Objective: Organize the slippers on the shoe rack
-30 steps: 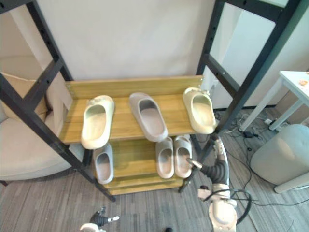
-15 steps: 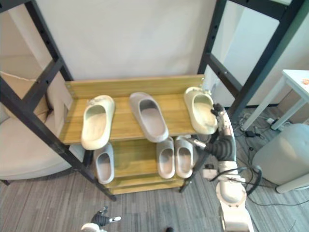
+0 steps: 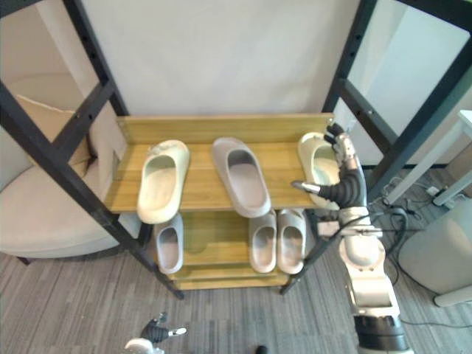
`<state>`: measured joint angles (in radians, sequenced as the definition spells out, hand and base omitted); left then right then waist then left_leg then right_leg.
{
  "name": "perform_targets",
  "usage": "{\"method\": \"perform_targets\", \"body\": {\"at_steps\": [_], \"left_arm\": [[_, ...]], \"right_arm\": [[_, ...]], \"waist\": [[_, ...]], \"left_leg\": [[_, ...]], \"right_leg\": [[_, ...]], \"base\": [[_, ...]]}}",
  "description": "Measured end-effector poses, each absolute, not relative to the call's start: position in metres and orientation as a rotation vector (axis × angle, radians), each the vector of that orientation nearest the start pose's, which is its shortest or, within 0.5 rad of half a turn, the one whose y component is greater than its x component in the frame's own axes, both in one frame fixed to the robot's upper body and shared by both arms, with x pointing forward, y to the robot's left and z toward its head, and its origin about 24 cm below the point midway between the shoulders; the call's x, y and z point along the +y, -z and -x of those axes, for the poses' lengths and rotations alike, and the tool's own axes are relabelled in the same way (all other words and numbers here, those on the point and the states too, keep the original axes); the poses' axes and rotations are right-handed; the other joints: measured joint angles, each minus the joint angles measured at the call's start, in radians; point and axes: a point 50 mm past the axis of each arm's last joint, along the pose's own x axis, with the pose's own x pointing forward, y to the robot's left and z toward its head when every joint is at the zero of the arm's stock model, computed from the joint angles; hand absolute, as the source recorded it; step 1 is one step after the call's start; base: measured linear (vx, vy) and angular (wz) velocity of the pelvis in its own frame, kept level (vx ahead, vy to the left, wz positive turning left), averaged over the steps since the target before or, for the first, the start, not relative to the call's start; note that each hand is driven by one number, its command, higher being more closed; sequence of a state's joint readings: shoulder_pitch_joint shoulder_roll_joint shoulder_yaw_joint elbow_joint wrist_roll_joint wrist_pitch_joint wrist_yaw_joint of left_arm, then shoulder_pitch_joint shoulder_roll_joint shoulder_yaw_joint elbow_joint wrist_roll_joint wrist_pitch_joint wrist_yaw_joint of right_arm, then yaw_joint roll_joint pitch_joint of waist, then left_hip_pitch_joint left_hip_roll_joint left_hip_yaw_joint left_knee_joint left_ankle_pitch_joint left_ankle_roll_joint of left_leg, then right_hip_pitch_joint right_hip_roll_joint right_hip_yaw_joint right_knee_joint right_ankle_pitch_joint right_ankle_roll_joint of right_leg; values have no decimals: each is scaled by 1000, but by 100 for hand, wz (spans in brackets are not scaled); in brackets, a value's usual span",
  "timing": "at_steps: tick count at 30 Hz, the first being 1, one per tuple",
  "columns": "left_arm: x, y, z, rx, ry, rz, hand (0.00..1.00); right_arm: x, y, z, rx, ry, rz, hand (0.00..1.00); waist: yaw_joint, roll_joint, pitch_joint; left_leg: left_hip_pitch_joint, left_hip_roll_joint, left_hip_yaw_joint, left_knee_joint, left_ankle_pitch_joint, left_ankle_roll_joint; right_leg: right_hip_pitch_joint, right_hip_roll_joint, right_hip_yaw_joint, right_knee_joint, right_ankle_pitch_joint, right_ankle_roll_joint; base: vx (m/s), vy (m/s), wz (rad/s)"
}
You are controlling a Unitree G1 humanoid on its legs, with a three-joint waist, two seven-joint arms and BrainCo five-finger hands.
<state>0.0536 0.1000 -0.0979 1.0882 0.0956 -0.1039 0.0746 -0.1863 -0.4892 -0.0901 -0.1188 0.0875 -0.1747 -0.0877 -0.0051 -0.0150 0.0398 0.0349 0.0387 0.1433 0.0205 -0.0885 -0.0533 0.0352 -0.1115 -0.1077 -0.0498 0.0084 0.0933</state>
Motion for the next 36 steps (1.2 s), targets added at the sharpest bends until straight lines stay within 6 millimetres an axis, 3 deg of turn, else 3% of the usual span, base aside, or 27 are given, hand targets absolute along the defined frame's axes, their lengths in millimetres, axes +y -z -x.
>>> {"method": "perform_targets", "body": {"at_steps": [13,30,35,36], "left_arm": [[181,156,-113,999,17,-251,0],[180,151,-125,945,4,-231,0],[180,150,-126,941,0,-227,0],[180,150,-127,939,0,-228,0]], "right_arm": [[-221,-165,-321,-400,15,430,0],[-207,-149,-350,-263,-66,507,0],[-204,-159,-360,-268,-64,525,0],[-203,-160,-362,-265,-65,531,100]], "waist": [[10,-19,24],[30,-15,86],[36,-14,92],[39,-14,94]], "left_leg": [[-27,-16,-24,-2,10,13],[-40,-16,-43,-5,12,15],[-51,-16,-45,-4,14,18],[-51,-16,-45,-4,14,18]], "right_leg": [[-16,-14,-23,13,-5,0],[-28,-15,-41,31,-5,-1],[-38,-15,-43,34,-3,-3],[-38,-15,-43,35,-3,-3]], "base": [[-3,3,5],[-2,-4,3],[0,0,0],[0,0,0]]}}
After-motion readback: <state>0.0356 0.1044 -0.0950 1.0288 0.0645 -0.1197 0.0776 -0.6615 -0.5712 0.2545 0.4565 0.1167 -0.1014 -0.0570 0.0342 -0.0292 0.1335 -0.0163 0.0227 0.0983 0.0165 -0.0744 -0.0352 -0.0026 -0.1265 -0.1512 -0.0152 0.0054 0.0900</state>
